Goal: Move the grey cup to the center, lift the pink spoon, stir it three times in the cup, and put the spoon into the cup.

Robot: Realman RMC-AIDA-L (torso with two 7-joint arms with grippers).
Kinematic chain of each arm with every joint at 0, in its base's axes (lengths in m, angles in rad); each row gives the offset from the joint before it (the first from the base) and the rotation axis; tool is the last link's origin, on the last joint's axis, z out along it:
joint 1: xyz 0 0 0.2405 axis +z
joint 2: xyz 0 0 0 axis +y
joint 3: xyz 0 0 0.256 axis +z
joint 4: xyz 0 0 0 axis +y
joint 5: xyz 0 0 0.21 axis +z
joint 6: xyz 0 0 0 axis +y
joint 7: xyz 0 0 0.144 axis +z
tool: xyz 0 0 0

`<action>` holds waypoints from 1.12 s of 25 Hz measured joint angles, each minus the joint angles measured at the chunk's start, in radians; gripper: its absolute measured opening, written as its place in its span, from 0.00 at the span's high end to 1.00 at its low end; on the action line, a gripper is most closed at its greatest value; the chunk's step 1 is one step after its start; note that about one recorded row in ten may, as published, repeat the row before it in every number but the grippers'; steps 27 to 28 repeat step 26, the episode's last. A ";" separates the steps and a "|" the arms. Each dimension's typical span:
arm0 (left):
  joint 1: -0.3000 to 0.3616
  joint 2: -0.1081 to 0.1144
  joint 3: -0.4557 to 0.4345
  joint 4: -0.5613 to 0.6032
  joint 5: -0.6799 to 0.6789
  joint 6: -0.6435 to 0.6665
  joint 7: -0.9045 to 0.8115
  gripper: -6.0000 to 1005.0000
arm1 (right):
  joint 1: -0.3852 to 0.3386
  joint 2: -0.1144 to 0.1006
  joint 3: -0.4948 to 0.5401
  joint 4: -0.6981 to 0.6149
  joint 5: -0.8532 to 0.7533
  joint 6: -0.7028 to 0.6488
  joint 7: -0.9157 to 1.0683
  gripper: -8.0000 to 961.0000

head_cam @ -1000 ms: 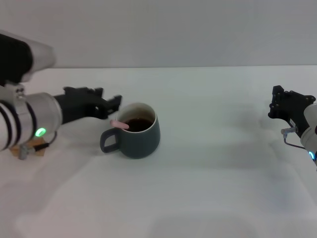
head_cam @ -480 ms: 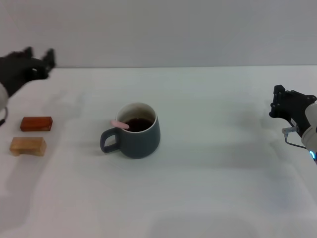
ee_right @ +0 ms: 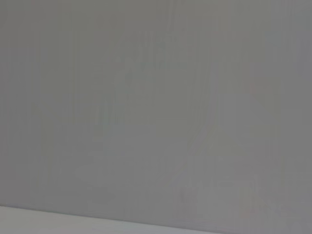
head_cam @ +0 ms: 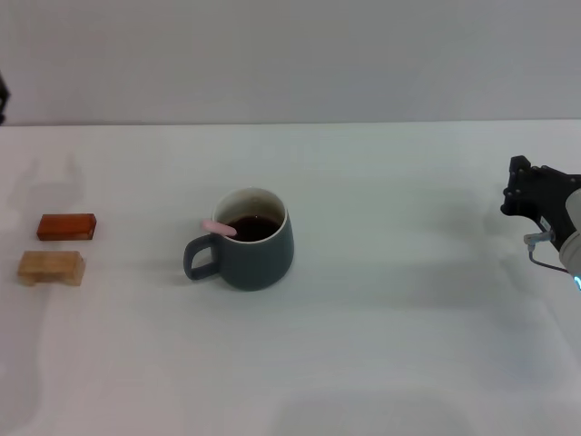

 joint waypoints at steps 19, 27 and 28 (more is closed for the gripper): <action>-0.167 0.101 0.099 0.561 0.622 0.557 -0.994 0.51 | 0.012 -0.003 0.053 -0.051 0.001 -0.021 0.000 0.99; -0.217 0.099 0.094 0.767 0.644 0.686 -1.007 0.51 | -0.045 0.000 0.151 -0.089 0.001 -0.147 -0.019 0.99; -0.217 0.099 0.094 0.767 0.644 0.686 -1.007 0.51 | -0.045 0.000 0.151 -0.089 0.001 -0.147 -0.019 0.99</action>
